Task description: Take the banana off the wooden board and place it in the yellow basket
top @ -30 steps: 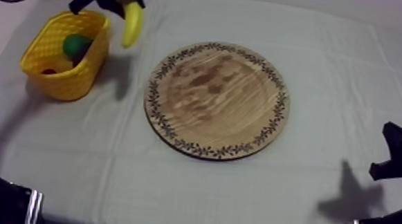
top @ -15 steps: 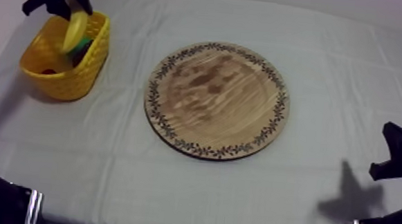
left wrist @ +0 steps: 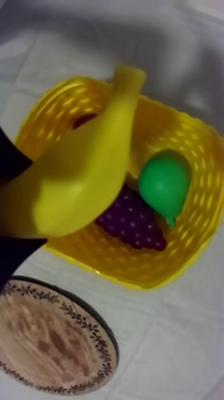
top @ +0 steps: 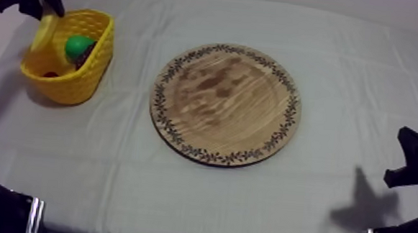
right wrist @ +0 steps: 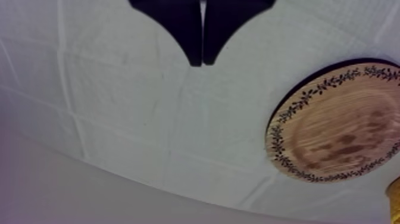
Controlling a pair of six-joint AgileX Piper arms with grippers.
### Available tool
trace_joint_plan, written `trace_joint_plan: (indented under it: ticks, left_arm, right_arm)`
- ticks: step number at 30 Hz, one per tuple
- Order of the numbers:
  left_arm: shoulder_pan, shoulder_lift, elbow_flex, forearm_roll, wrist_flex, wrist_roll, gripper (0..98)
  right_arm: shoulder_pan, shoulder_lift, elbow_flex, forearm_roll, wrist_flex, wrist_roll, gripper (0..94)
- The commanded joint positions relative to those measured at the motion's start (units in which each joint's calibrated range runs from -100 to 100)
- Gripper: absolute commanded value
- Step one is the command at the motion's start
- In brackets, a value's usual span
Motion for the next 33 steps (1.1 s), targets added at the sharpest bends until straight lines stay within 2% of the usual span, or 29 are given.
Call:
trace_joint_plan:
  ticks: [1, 6, 19, 24, 28, 33]
  left_arm:
    - [-0.15, 0.48, -0.27, -0.14, 0.14, -0.22, 20.5]
    - [-0.27, 2.86, -0.83, -0.66, -0.55, -0.84, 20.9]
    - [-0.97, 13.26, 0.09, -0.77, -7.21, -2.15, 22.6]
    - [-1.24, 17.17, 0.43, -0.64, -9.86, -2.76, 26.2]
    - [-1.10, 19.18, 0.38, -0.53, -11.73, -3.00, 32.6]
    - [-1.08, 20.11, 0.48, -0.39, -13.04, -3.18, 52.9]
  right_arm:
    - [-0.02, 0.00, 0.05, -0.02, -0.03, 0.00, 0.3]
    - [-0.02, 0.00, 0.05, -0.02, -0.03, 0.00, 0.3]
    - [-0.02, 0.00, 0.05, -0.02, -0.03, 0.05, 0.3]
    - [-0.02, 0.00, 0.05, -0.02, -0.03, 0.05, 0.3]
    - [-0.02, 0.00, 0.05, -0.02, -0.03, 0.05, 0.3]
    - [-0.02, 0.00, 0.05, -0.02, -0.03, 0.05, 0.3]
